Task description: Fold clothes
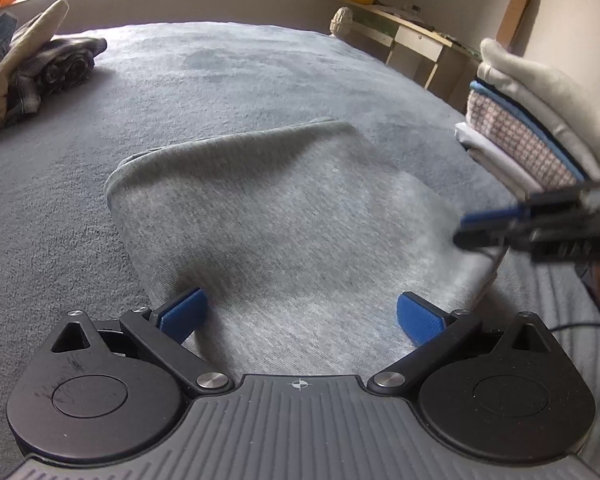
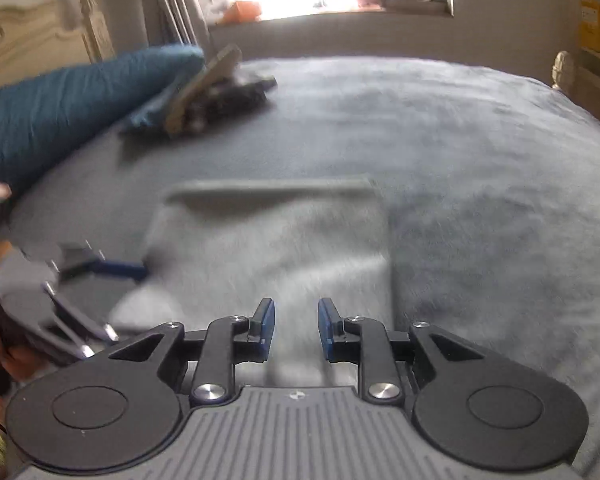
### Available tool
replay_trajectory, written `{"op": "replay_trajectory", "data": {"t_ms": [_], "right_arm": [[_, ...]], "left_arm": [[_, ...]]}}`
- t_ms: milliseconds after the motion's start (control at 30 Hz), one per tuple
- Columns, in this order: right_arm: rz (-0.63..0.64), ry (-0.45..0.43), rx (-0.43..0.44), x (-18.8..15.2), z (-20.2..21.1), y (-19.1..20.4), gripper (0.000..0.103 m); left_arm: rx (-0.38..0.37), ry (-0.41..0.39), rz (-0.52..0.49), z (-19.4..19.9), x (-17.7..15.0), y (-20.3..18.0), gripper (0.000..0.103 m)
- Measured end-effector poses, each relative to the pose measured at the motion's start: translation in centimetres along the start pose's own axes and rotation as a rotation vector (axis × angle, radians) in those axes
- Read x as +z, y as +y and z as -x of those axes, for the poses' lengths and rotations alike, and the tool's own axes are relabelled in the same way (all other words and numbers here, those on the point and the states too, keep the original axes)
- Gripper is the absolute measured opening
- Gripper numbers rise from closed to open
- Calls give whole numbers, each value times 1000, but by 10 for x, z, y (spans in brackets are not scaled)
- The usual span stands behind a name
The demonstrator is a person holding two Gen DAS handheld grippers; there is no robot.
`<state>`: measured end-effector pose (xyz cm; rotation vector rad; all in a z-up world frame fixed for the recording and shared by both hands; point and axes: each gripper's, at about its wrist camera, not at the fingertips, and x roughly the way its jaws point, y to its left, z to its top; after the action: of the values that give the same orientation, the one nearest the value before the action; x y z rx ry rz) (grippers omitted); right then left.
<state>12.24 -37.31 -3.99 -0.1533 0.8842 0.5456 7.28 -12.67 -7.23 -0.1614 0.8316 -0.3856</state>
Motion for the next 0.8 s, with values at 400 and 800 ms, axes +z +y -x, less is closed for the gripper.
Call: {"op": "replay_trajectory", "data": {"t_ms": [400,800], "right_arm": [[-71,-120,276,-9,38,33,25],[-38,46,175,-49,-3,57,24]], "left_arm": [[-35,-61,241,28,12,38,101],[-14,-38,203,36,-7,28,101]]}}
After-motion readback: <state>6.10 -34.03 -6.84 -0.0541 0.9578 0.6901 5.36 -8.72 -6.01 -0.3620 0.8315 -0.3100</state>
